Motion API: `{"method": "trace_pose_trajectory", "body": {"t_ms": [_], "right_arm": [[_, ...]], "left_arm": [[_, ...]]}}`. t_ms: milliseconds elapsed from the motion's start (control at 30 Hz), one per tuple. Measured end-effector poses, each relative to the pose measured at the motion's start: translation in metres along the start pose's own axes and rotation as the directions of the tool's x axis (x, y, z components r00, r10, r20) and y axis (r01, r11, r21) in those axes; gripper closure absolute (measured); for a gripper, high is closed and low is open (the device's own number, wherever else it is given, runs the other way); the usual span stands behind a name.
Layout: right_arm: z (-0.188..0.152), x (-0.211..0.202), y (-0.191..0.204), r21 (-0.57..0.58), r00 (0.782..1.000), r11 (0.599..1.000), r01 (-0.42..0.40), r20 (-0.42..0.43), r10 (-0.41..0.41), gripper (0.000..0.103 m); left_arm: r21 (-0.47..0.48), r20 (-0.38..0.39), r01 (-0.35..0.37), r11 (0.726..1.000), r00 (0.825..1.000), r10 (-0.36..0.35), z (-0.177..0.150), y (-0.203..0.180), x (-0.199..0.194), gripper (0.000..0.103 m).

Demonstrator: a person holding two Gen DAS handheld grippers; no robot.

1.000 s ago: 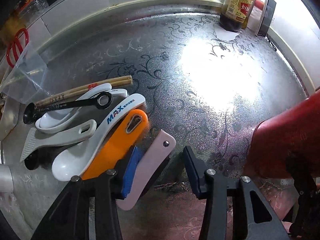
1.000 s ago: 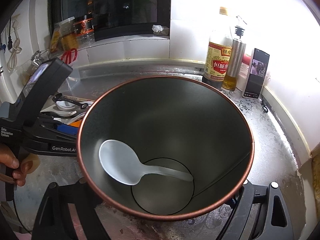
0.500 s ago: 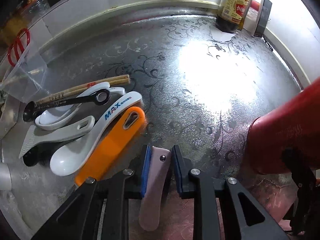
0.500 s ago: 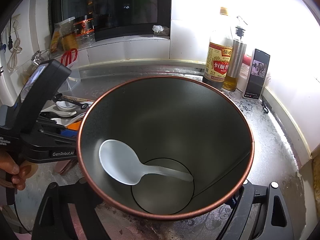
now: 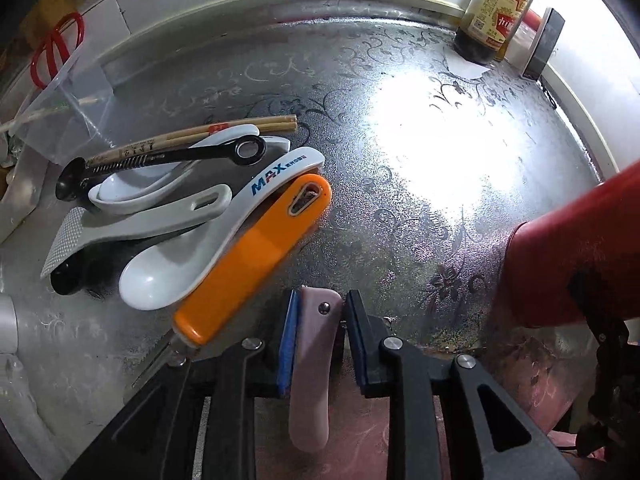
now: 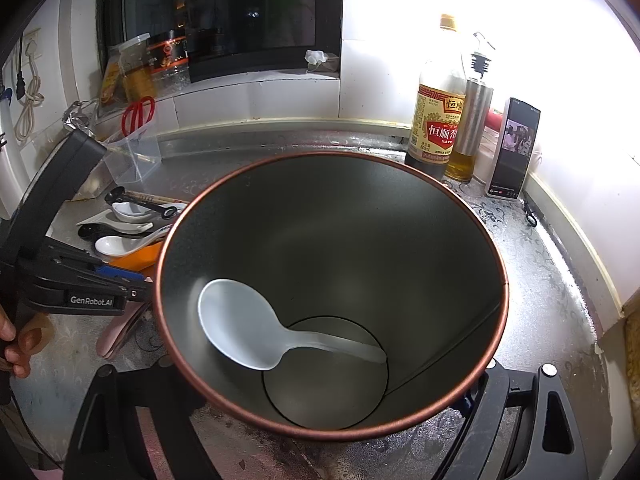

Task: Organize utensils
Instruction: 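Lift the pink-handled knife with the left tool and carry it above the holder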

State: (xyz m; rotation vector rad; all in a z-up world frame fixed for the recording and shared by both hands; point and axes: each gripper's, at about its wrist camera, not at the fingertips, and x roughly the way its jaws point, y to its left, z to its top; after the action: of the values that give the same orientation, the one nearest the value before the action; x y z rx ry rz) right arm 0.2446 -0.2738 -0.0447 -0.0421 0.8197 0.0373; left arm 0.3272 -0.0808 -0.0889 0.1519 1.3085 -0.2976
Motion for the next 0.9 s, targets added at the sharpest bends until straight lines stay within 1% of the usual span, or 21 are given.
{"method": "trace_pose_trajectory", "body": {"t_ms": [167, 200, 233, 300, 400, 533, 733, 900], "right_arm": [[0.000, 0.000, 0.000, 0.000, 1.000, 1.000, 0.000, 0.000, 0.000, 0.012], [0.000, 0.000, 0.000, 0.000, 1.000, 1.000, 0.000, 0.000, 0.000, 0.012], [0.000, 0.000, 0.000, 0.000, 1.000, 1.000, 0.000, 0.000, 0.000, 0.012], [0.000, 0.000, 0.000, 0.000, 1.000, 1.000, 0.000, 0.000, 0.000, 0.012], [0.000, 0.000, 0.000, 0.000, 1.000, 1.000, 0.000, 0.000, 0.000, 0.012], [0.000, 0.000, 0.000, 0.000, 1.000, 1.000, 0.000, 0.000, 0.000, 0.012], [0.003, 0.002, 0.004, -0.009, 1.000, 1.000, 0.005, -0.004, -0.005, 0.012], [0.004, 0.004, 0.007, -0.019, 1.000, 1.000, 0.003, -0.004, -0.003, 0.011]], "left_arm": [[0.052, -0.012, -0.033, 0.998, 0.999, 0.034, 0.007, -0.012, 0.006, 0.078], [0.061, -0.009, -0.034, 0.998, 0.999, 0.035, 0.008, -0.014, 0.007, 0.078], [0.065, -0.005, -0.033, 0.997, 0.999, 0.034, 0.009, -0.015, 0.008, 0.081], [0.064, 0.004, -0.031, 0.997, 1.000, 0.030, 0.010, -0.017, 0.009, 0.081], [0.035, 0.022, -0.012, 0.999, 1.000, 0.011, 0.009, -0.009, 0.005, 0.081], [-0.007, 0.074, 0.020, 1.000, 0.997, -0.019, 0.003, 0.007, -0.007, 0.081], [-0.069, 0.155, 0.044, 0.997, 0.987, -0.033, -0.005, 0.024, -0.033, 0.081], [-0.086, 0.215, 0.057, 0.995, 0.976, -0.037, -0.016, 0.033, -0.053, 0.081]]}}
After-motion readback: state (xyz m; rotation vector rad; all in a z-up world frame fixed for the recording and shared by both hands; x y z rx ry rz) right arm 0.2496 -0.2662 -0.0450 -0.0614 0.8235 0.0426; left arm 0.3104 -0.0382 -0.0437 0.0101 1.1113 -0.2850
